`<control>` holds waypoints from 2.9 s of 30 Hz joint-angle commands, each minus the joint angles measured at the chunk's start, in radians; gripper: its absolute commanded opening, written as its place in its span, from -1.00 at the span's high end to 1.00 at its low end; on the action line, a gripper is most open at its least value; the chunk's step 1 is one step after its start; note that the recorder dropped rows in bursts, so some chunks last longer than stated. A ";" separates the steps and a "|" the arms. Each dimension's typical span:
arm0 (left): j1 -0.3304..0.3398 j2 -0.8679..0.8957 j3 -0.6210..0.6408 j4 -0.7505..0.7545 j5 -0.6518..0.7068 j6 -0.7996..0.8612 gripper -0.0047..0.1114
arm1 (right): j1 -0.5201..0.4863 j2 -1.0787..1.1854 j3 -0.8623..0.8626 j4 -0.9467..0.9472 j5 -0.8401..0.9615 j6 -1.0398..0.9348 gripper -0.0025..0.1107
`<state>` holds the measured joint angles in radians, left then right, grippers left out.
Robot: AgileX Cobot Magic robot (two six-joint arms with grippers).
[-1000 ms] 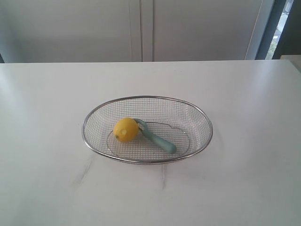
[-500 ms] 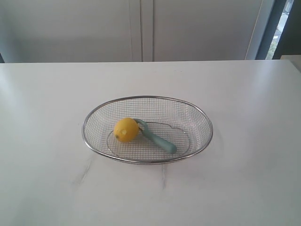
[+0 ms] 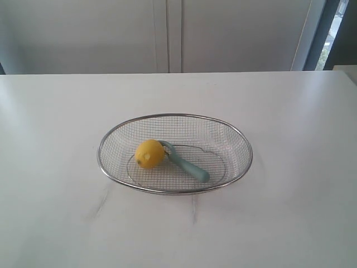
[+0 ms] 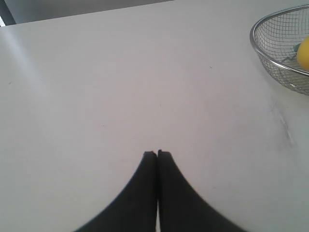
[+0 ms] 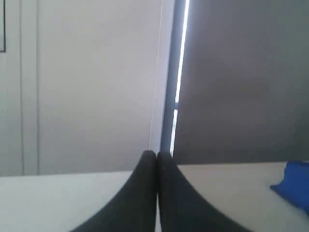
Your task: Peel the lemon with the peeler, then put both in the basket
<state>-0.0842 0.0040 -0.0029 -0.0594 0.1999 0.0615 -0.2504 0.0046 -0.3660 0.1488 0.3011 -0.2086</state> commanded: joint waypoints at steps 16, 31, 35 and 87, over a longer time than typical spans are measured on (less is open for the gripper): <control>0.002 -0.004 0.003 -0.004 0.003 -0.010 0.92 | 0.035 -0.005 0.366 -0.008 0.041 0.034 0.96; 0.002 -0.004 0.003 -0.004 0.003 -0.010 0.92 | 0.080 -0.005 0.366 -0.014 0.011 0.061 0.96; 0.002 -0.004 0.003 -0.004 0.003 -0.010 0.92 | 0.080 -0.005 0.366 -0.014 0.011 0.061 0.96; 0.002 -0.004 0.003 -0.004 0.003 -0.010 0.92 | 0.352 -0.005 0.366 -0.123 0.014 0.196 0.96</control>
<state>-0.0842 0.0040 -0.0029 -0.0594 0.1999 0.0597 0.0996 0.0046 -0.0049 0.0374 0.3270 -0.0181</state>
